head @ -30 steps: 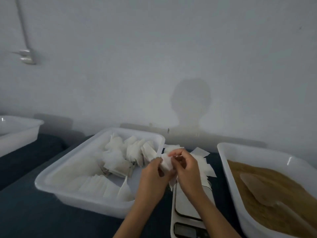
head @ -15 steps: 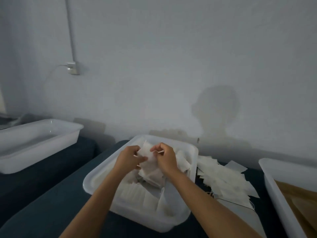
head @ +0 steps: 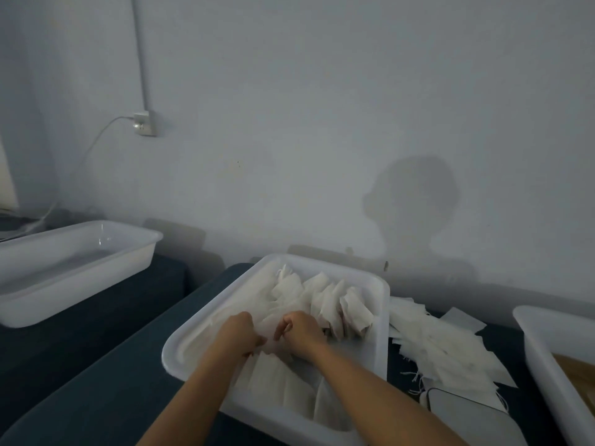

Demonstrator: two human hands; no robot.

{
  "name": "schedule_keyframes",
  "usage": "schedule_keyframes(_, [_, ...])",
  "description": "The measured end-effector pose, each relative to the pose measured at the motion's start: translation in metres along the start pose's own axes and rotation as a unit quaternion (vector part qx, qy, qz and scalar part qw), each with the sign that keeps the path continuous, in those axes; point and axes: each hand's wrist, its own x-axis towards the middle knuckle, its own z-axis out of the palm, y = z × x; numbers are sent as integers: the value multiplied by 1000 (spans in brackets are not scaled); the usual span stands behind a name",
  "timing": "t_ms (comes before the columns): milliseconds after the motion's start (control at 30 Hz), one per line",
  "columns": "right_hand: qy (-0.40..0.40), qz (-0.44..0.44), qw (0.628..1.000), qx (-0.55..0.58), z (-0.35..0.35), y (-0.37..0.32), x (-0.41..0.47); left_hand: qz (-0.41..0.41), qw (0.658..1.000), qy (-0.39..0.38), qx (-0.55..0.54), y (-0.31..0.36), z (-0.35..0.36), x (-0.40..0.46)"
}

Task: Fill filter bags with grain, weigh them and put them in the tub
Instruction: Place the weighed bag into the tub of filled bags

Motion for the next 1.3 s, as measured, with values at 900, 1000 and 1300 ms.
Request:
schedule_keyframes(900, [153,27,970,188,-164,90,-80,192,954,229,-3,113,-1,-42])
schedule_keyframes(1000, [220,95,968,76,-175,136,-82,210,956,203,-16,138,11,-44])
schedule_keyframes(1300, [144,179,964,-131,-163,198,-82,232,962,143,-5,172,50,-43])
